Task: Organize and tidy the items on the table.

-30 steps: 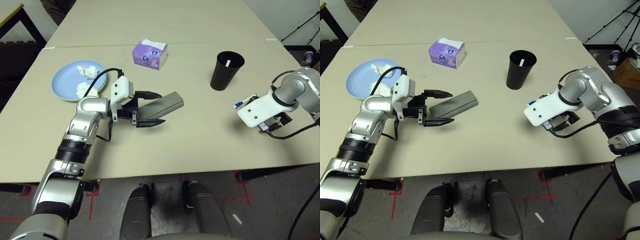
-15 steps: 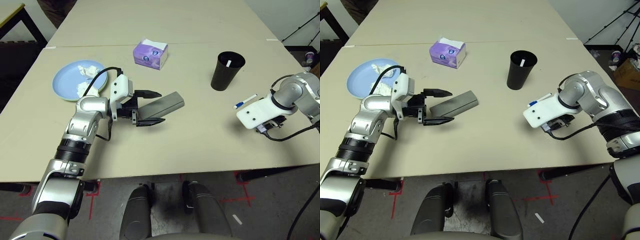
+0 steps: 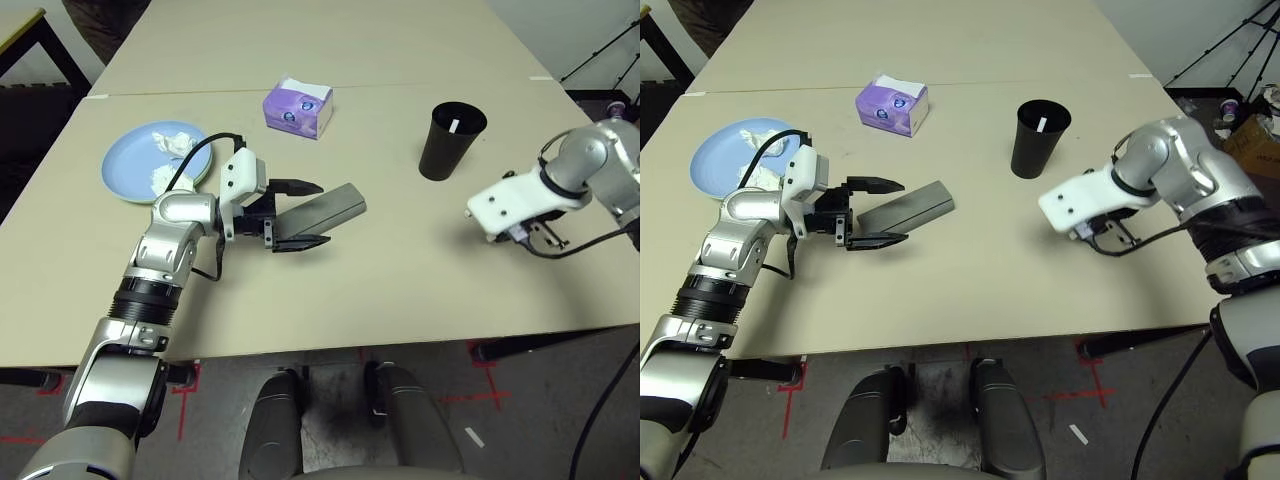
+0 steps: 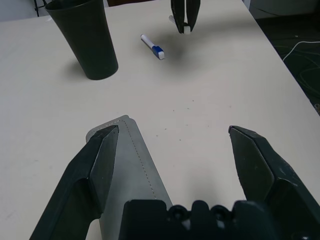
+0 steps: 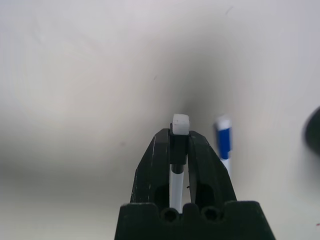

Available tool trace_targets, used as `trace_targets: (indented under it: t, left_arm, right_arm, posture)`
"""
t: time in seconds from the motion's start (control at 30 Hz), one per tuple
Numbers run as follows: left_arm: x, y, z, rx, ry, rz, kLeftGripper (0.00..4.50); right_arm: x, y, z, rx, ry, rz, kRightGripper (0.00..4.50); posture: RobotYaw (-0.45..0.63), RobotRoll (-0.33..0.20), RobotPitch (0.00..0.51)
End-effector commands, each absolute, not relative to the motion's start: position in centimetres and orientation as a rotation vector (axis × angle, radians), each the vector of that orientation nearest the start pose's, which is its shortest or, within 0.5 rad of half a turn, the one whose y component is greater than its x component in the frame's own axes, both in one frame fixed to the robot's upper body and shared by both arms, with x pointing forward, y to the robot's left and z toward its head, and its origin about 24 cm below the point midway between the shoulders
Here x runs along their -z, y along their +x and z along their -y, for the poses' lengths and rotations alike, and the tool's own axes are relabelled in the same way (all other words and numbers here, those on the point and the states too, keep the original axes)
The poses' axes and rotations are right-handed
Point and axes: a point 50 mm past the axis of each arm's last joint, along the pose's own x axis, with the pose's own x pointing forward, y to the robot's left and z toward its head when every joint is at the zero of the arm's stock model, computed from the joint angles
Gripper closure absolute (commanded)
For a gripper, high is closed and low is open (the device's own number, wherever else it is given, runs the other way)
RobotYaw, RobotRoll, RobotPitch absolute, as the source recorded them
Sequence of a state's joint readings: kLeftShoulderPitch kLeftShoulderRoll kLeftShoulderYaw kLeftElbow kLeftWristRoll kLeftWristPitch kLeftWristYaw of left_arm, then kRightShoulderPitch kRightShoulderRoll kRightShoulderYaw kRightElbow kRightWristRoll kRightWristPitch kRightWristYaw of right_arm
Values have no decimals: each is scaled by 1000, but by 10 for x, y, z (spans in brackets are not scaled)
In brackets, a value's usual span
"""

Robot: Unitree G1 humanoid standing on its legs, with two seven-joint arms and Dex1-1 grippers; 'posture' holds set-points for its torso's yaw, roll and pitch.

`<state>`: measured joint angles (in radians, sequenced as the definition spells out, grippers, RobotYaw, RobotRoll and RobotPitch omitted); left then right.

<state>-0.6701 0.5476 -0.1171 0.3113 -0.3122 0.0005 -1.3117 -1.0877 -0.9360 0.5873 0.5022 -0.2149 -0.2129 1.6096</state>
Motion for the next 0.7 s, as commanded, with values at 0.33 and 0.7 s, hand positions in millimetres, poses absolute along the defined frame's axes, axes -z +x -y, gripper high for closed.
trace_targets:
  t: [0.33, 0.7]
  left_arm:
    - [-183, 313, -153, 1411, 391, 194, 0]
    - [-178, 308, -151, 1397, 340, 177, 0]
  right_arm:
    - [-302, 347, 167, -1289, -810, -273, 4174]
    - [-330, 371, 191, -901, -283, 67, 4174]
  posture:
    - [-30, 0, 160]
    - [-30, 0, 159]
